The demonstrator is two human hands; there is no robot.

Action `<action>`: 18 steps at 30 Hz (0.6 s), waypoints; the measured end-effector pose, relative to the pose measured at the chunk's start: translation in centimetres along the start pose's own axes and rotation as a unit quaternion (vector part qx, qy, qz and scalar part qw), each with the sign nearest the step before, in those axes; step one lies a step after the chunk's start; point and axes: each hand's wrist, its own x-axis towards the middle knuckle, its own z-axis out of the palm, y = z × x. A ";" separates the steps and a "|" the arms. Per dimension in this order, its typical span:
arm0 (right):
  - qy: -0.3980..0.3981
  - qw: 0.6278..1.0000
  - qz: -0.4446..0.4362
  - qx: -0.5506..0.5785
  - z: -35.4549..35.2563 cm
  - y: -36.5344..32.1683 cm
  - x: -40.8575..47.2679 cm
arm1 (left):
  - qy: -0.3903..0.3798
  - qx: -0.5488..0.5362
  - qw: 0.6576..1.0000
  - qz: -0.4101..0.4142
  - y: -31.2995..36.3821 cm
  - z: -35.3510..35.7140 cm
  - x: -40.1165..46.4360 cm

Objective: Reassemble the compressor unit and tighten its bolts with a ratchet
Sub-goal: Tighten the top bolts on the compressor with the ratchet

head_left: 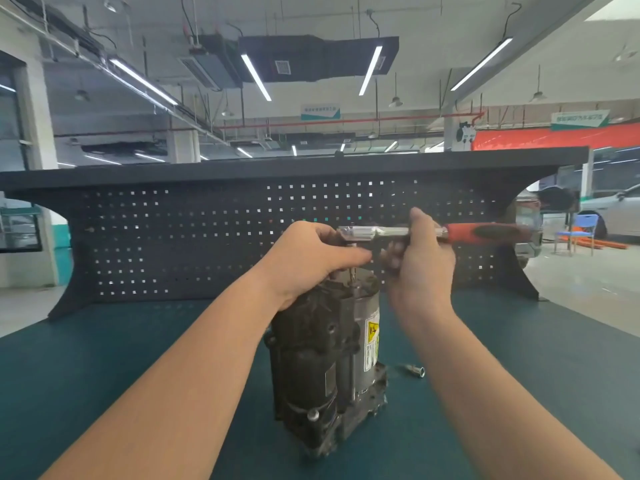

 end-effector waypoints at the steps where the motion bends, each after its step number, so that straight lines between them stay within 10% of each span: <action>1: -0.011 0.994 -0.091 -0.052 0.0 -0.1 -0.3 | -0.003 0.005 1.000 -0.003 -0.1 0.1 -0.1; 6: -0.195 0.669 -0.558 -0.451 -1.0 -0.6 -1.3 | -0.018 0.063 0.997 0.029 0.1 0.3 -0.2; 9: -0.115 0.809 -0.405 -0.410 -0.6 -0.3 -1.5 | -0.010 0.040 0.999 0.021 -0.1 0.1 -0.1; 12: -0.015 0.996 -0.068 -0.062 0.0 -0.4 -0.2 | -0.004 0.023 1.000 -0.004 0.0 -0.2 -0.2; 15: -0.010 0.999 0.042 -0.008 -0.1 0.4 0.3 | 0.000 0.008 1.000 -0.004 -0.1 -0.3 -0.3; 18: -0.109 0.918 -0.303 -0.231 -0.2 -0.1 -0.5 | 0.005 0.007 1.000 -0.008 -0.2 -0.5 -0.5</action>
